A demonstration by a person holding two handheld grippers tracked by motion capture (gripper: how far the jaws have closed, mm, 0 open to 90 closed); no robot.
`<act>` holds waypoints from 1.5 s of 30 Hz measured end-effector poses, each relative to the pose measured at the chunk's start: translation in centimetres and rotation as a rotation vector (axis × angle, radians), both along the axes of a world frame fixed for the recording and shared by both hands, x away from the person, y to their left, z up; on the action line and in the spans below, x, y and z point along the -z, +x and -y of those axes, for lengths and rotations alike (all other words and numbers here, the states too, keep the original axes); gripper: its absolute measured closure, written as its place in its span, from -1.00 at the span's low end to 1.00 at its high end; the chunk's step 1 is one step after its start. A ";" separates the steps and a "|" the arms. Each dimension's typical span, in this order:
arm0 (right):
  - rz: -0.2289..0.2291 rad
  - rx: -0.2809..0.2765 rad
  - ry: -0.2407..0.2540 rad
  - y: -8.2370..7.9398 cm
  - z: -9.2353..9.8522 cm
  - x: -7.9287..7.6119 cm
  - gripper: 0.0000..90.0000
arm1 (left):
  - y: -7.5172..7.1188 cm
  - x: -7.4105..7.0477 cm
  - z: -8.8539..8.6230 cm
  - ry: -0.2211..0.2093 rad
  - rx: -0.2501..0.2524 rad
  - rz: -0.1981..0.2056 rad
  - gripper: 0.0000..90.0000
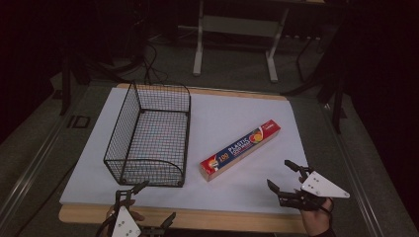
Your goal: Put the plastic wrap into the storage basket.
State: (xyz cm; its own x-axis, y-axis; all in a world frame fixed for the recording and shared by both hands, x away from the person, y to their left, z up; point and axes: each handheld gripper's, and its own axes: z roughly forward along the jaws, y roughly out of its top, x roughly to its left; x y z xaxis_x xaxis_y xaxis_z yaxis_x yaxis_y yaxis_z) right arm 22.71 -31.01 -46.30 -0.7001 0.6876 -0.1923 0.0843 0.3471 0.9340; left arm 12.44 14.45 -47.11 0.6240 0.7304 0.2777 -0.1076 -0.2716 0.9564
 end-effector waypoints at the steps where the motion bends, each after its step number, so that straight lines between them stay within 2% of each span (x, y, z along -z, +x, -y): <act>1: 0.021 -0.003 -0.018 -0.1 -0.1 -0.1 -0.62 | 0.0 0.0 0.0 -0.001 -0.002 -0.001 -0.98; 4: 0.024 -0.010 -0.024 -0.1 -0.1 -0.1 -0.62 | 0.0 0.0 -0.1 -0.003 -0.003 0.000 -0.98; 5: -0.009 -0.025 -0.051 0.0 -0.3 -0.2 -0.57 | 0.0 0.0 0.0 -0.005 -0.003 0.000 -0.98; 6: -0.009 -0.025 -0.051 0.0 -0.3 -0.2 -0.57 | 0.0 0.0 0.0 -0.005 -0.003 0.000 -0.98; 7: -0.042 -0.044 -0.045 0.0 -0.3 -0.3 -0.57 | 0.1 0.0 0.0 -0.004 -0.002 -0.001 -0.98; 10: -0.040 -0.051 -0.047 -0.1 -0.3 -0.4 -0.59 | 0.1 0.0 0.0 -0.002 -0.005 0.001 -0.98; 11: -0.061 -0.056 -0.050 0.0 -0.4 -0.2 -0.68 | 0.2 0.1 0.1 -0.003 -0.016 -0.002 -0.98; 12: -0.061 -0.056 -0.050 0.0 -0.4 -0.2 -0.68 | 0.2 0.1 0.1 -0.003 -0.016 -0.002 -0.98; 13: -0.084 -0.073 -0.046 0.1 -0.3 -0.1 -0.68 | 0.3 0.0 0.2 -0.002 -0.026 -0.005 -0.98; 18: -0.092 -0.084 -0.061 0.3 0.0 -0.2 -0.68 | 0.3 0.1 0.5 0.009 -0.019 -0.005 -0.98; 23: -0.092 -0.060 -0.071 0.7 0.2 -0.6 -0.76 | 0.2 0.1 0.3 0.000 -0.017 -0.003 -0.98; 26: -0.116 0.001 -0.052 1.3 0.1 -0.8 -0.76 | 0.2 0.0 0.1 -0.012 -0.015 -0.004 -0.98; 27: -0.112 0.013 -0.049 1.4 0.1 -0.8 -0.78 | 0.2 0.0 0.0 -0.026 -0.012 -0.002 -0.98; 29: -0.131 -0.025 -0.048 1.7 0.3 -1.0 -0.79 | 0.1 0.0 0.0 -0.033 -0.017 0.001 -0.98; 30: -0.139 -0.016 -0.061 1.8 0.1 -0.9 -0.79 | 0.2 0.0 0.0 -0.035 -0.015 -0.001 -0.98; 32: -0.148 -0.045 -0.082 1.9 0.0 -0.8 -0.79 | 0.2 0.0 0.0 -0.033 -0.015 -0.001 -0.98; 33: -0.148 -0.041 -0.092 1.9 -0.1 -0.7 -0.79 | 0.2 0.0 0.1 -0.030 -0.015 -0.001 -0.98; 34: -0.162 -0.068 -0.103 2.0 -0.2 -0.6 -0.79 | 0.2 0.0 0.1 -0.028 -0.014 -0.002 -0.98; 36: -0.165 -0.063 -0.121 2.1 -0.4 -0.5 -0.79 | 0.2 0.0 0.1 -0.028 -0.013 -0.002 -0.98; 37: -0.182 -0.071 -0.154 2.4 -0.7 -0.4 -0.79 | 0.1 0.0 0.0 -0.034 -0.012 -0.003 -0.98; 39: -0.182 -0.069 -0.163 2.5 -0.7 -0.3 -0.79 | 0.2 0.0 0.0 -0.035 -0.013 -0.004 -0.98; 42: -0.213 -0.079 -0.211 3.5 -1.0 -0.2 -0.71 | 0.2 0.0 0.0 -0.033 -0.014 -0.006 -0.98; 43: -0.213 -0.079 -0.211 3.5 -1.0 -0.2 -0.71 | 0.2 0.0 0.1 -0.029 -0.016 -0.006 -0.98; 44: -0.213 -0.074 -0.273 4.3 -1.2 -0.1 -0.71 | 0.1 0.1 0.1 -0.028 -0.016 -0.005 -0.98; 45: -0.215 -0.073 -0.286 4.6 -1.3 0.0 -0.71 | 0.1 0.1 0.1 -0.027 -0.016 -0.006 -0.98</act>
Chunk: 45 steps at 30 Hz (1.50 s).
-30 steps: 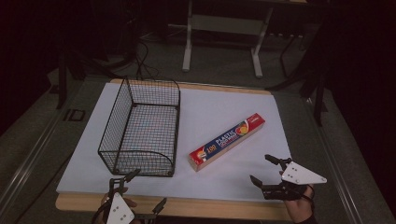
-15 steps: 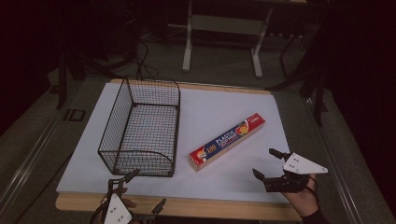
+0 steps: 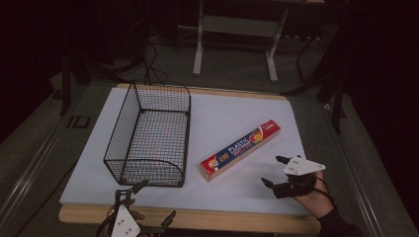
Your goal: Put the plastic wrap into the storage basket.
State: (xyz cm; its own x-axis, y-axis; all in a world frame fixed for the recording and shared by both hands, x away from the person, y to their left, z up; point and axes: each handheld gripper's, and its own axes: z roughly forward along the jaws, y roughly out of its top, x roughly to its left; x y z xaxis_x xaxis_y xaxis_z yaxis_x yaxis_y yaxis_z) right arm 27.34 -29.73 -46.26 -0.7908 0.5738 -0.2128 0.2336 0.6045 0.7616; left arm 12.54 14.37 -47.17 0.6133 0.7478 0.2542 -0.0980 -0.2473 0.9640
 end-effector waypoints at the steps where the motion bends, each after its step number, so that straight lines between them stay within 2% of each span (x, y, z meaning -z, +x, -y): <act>1: -0.002 -0.001 -0.010 0.3 0.0 0.0 -0.71 | 0.0 0.0 0.0 0.000 0.000 0.000 -0.98; 5: -0.030 -0.027 -0.078 1.9 -0.3 0.1 -0.78 | -0.2 0.0 -0.1 -0.002 -0.007 -0.001 -0.98; 6: -0.030 -0.027 -0.078 1.9 -0.3 0.1 -0.78 | -0.2 0.0 -0.1 -0.002 -0.008 -0.001 -0.98; 7: -0.039 -0.036 -0.125 2.7 -0.5 0.3 -0.78 | -0.3 0.0 -0.2 -0.001 -0.013 -0.002 -0.98; 8: -0.052 -0.041 -0.137 3.0 -0.6 0.3 -0.77 | -0.3 0.0 -0.2 -0.001 -0.013 -0.002 -0.98; 11: -0.053 -0.041 -0.164 4.0 -0.9 0.2 -0.73 | -0.6 0.0 -0.3 0.002 -0.029 -0.001 -0.98; 14: -0.039 -0.035 -0.173 4.4 -1.1 0.0 -0.73 | -0.7 0.0 -0.4 0.001 -0.036 -0.002 -0.98; 15: -0.016 -0.047 -0.211 5.2 -1.5 -0.4 -0.72 | -0.8 0.0 -0.5 0.001 -0.041 -0.001 -0.98; 16: -0.023 -0.053 -0.216 5.5 -1.6 -0.5 -0.72 | -1.0 0.0 -0.5 0.001 -0.050 -0.002 -0.98; 20: -0.003 -0.076 -0.240 6.4 -2.0 -0.8 -0.71 | -1.3 0.0 -0.7 0.003 -0.063 -0.001 -0.98; 23: -0.014 -0.103 -0.266 7.8 -2.5 -1.0 -0.72 | -1.6 0.1 -0.9 0.000 -0.078 -0.002 -0.98; 25: -0.021 -0.111 -0.274 8.1 -2.6 -1.1 -0.72 | -1.9 0.0 -1.0 0.003 -0.088 -0.001 -0.98; 29: -0.044 -0.153 -0.335 9.4 -3.6 -0.9 -0.70 | -2.3 0.1 -1.2 0.000 -0.107 -0.001 -0.98; 30: -0.038 -0.156 -0.345 9.7 -3.8 -0.8 -0.70 | -2.3 0.1 -1.2 0.000 -0.107 -0.001 -0.98; 32: -0.065 -0.168 -0.362 10.2 -4.2 -0.7 -0.69 | -2.4 0.1 -1.3 0.002 -0.113 -0.001 -0.98; 34: -0.072 -0.179 -0.395 10.7 -4.7 -0.6 -0.70 | -2.5 0.1 -1.3 0.002 -0.117 -0.001 -0.98; 35: -0.072 -0.179 -0.395 10.7 -4.7 -0.6 -0.70 | -2.5 0.1 -1.3 0.001 -0.118 -0.001 -0.98; 36: -0.062 -0.184 -0.427 10.9 -4.9 -0.5 -0.70 | -2.5 0.1 -1.3 0.001 -0.119 -0.001 -0.98; 37: -0.062 -0.184 -0.427 10.9 -4.9 -0.5 -0.70 | -2.5 0.1 -1.3 0.001 -0.119 -0.001 -0.98; 38: -0.055 -0.205 -0.518 11.6 -5.7 0.0 -0.70 | -2.6 0.1 -1.4 0.002 -0.121 -0.001 -0.98; 40: -0.062 -0.216 -0.566 12.0 -6.1 0.3 -0.70 | -2.6 0.1 -1.4 0.001 -0.121 -0.001 -0.98; 41: -0.062 -0.216 -0.566 12.0 -6.1 0.3 -0.70 | -2.6 0.1 -1.4 0.000 -0.121 -0.001 -0.98; 42: -0.059 -0.232 -0.616 12.5 -6.7 0.5 -0.72 | -2.5 0.1 -1.4 0.001 -0.121 -0.003 -0.98; 43: -0.059 -0.232 -0.616 12.5 -6.7 0.5 -0.72 | -2.5 0.1 -1.4 0.001 -0.121 -0.003 -0.98; 44: -0.068 -0.242 -0.669 12.9 -7.2 0.7 -0.71 | -2.5 0.1 -1.4 0.001 -0.121 -0.003 -0.98; 45: -0.067 -0.258 -0.701 13.2 -7.5 0.8 -0.71 | -2.5 0.1 -1.4 0.002 -0.120 -0.004 -0.98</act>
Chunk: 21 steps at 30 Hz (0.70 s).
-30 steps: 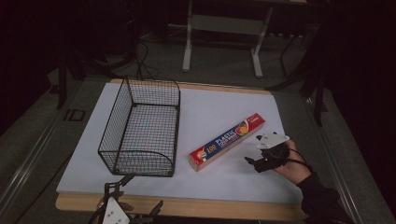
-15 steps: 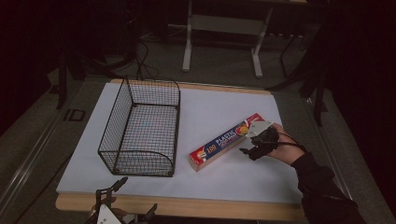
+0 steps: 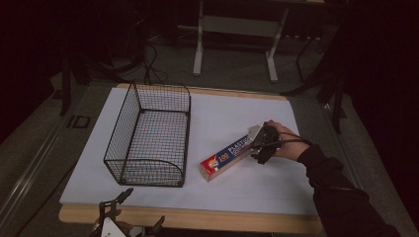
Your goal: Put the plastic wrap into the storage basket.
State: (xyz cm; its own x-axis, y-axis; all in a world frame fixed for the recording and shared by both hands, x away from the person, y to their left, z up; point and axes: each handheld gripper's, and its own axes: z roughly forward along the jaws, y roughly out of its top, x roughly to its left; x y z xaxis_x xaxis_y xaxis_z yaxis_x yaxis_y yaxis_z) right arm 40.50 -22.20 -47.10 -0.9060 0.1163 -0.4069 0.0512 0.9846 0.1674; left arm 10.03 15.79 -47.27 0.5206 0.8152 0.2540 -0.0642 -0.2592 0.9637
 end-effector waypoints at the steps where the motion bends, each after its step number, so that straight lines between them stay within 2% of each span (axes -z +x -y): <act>1: 0.000 0.000 0.000 0.0 0.0 0.0 -0.71 | 0.0 0.0 0.0 0.000 0.000 0.000 -0.98; 2: 0.024 -0.030 -0.073 0.4 -0.7 0.4 -0.71 | 0.0 0.0 0.0 -0.001 0.001 0.000 -0.98; 3: 0.024 -0.030 -0.073 0.4 -0.7 0.4 -0.71 | 0.0 0.0 0.0 -0.001 0.001 0.000 -0.98; 4: 0.036 -0.045 -0.098 0.4 -0.9 0.5 -0.71 | 0.0 0.0 -0.1 -0.002 -0.001 -0.002 -0.98; 5: 0.051 -0.070 -0.157 0.6 -1.4 0.9 -0.71 | 0.0 0.0 -0.1 -0.003 -0.001 -0.002 -0.98; 6: 0.051 -0.070 -0.157 0.6 -1.4 0.9 -0.71 | 0.0 0.0 -0.1 -0.007 -0.001 -0.002 -0.98; 7: 0.059 -0.101 -0.221 0.7 -2.1 1.3 -0.71 | 0.1 0.0 -0.1 -0.009 0.000 -0.003 -0.98; 10: 0.064 -0.148 -0.298 0.7 -2.9 1.8 -0.71 | 0.0 0.0 -0.1 -0.007 0.004 -0.002 -0.98; 16: 0.044 -0.233 -0.355 1.0 -4.7 2.3 -0.68 | 0.0 0.0 -0.1 -0.006 0.013 -0.006 -0.98; 20: 0.025 -0.254 -0.381 1.4 -5.3 2.7 -0.70 | 0.0 0.0 -0.1 -0.004 0.014 -0.007 -0.98; 21: 0.000 -0.255 -0.395 1.8 -5.6 3.0 -0.72 | 0.0 0.0 -0.1 -0.005 0.015 -0.009 -0.98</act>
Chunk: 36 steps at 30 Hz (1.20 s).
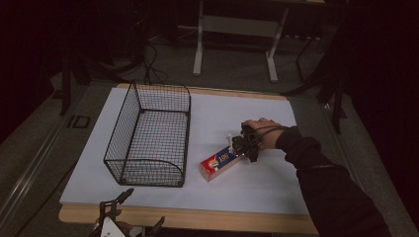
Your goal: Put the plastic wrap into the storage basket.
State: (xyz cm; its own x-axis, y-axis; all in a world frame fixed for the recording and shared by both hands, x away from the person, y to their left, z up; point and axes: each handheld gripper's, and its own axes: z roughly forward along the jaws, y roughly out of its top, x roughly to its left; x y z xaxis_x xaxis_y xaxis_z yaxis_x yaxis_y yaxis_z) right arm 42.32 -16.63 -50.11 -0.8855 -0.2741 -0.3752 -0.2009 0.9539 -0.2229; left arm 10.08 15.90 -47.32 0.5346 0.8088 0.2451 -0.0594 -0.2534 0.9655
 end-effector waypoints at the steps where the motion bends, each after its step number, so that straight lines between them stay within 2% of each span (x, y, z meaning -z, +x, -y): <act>1: 0.000 0.000 0.000 0.0 0.0 0.0 -0.72 | 0.0 0.0 0.0 0.000 0.000 0.000 -0.98; 2: -0.036 0.010 -0.011 0.5 -0.1 0.3 -0.69 | 0.0 0.0 0.0 0.000 0.001 -0.001 -0.98; 4: -0.047 0.011 -0.019 0.7 -0.1 0.5 -0.67 | 0.0 0.0 0.0 0.003 0.001 -0.005 -0.98; 6: -0.093 0.019 -0.041 1.4 0.0 0.7 -0.59 | 0.1 0.1 0.1 0.005 0.000 -0.007 -0.98; 7: -0.093 0.019 -0.041 1.4 0.0 0.7 -0.59 | 0.1 0.1 0.1 0.010 0.001 -0.011 -0.98; 8: -0.100 0.038 -0.070 1.7 -0.1 1.1 -0.59 | 0.1 0.1 0.1 0.014 0.003 -0.013 -0.98; 10: -0.065 0.007 -0.111 1.4 -0.3 1.7 -0.55 | 0.2 0.1 0.2 0.014 0.004 -0.014 -0.98; 15: -0.048 0.001 -0.158 1.1 -0.7 1.7 -0.47 | 0.2 0.2 0.2 0.017 0.001 -0.015 -0.98; 16: -0.031 -0.011 -0.177 0.9 -0.7 1.8 -0.44 | 0.2 0.2 0.2 0.018 0.001 -0.014 -0.98; 17: 0.000 -0.036 -0.217 0.5 -0.8 1.8 -0.37 | 0.2 0.2 0.2 0.019 0.000 -0.015 -0.98; 19: 0.015 -0.037 -0.237 0.2 -0.7 1.6 -0.29 | 0.2 0.2 0.2 0.020 0.000 -0.015 -0.98; 22: 0.052 -0.074 -0.253 -0.5 -0.4 1.4 -0.21 | 0.2 0.2 0.2 0.022 0.000 -0.016 -0.98; 26: 0.074 -0.087 -0.259 -1.0 -0.3 1.4 -0.18 | 0.2 0.2 0.3 0.027 -0.004 -0.018 -0.98; 27: 0.068 -0.094 -0.253 -1.7 0.1 1.2 -0.15 | 0.3 0.2 0.3 0.028 -0.005 -0.019 -0.98; 29: 0.037 -0.094 -0.232 -1.9 0.4 0.9 -0.14 | 0.3 0.2 0.3 0.026 -0.005 -0.017 -0.98; 30: 0.037 -0.094 -0.232 -1.9 0.4 0.9 -0.14 | 0.3 0.2 0.3 0.026 -0.005 -0.017 -0.98; 31: 0.018 -0.088 -0.215 -2.1 0.6 0.6 -0.13 | 0.3 0.2 0.3 0.027 -0.005 -0.018 -0.98; 32: -0.007 -0.050 -0.162 -2.3 0.9 0.1 -0.13 | 0.3 0.2 0.3 0.027 -0.005 -0.018 -0.98; 33: -0.018 -0.038 -0.149 -2.3 1.0 -0.1 -0.12 | 0.3 0.2 0.3 0.027 -0.005 -0.018 -0.98; 35: -0.052 -0.013 -0.091 -2.5 1.4 -0.9 -0.12 | 0.3 0.2 0.3 0.027 -0.005 -0.019 -0.98; 36: -0.052 -0.013 -0.091 -2.5 1.4 -0.9 -0.12 | 0.3 0.2 0.3 0.027 -0.004 -0.020 -0.98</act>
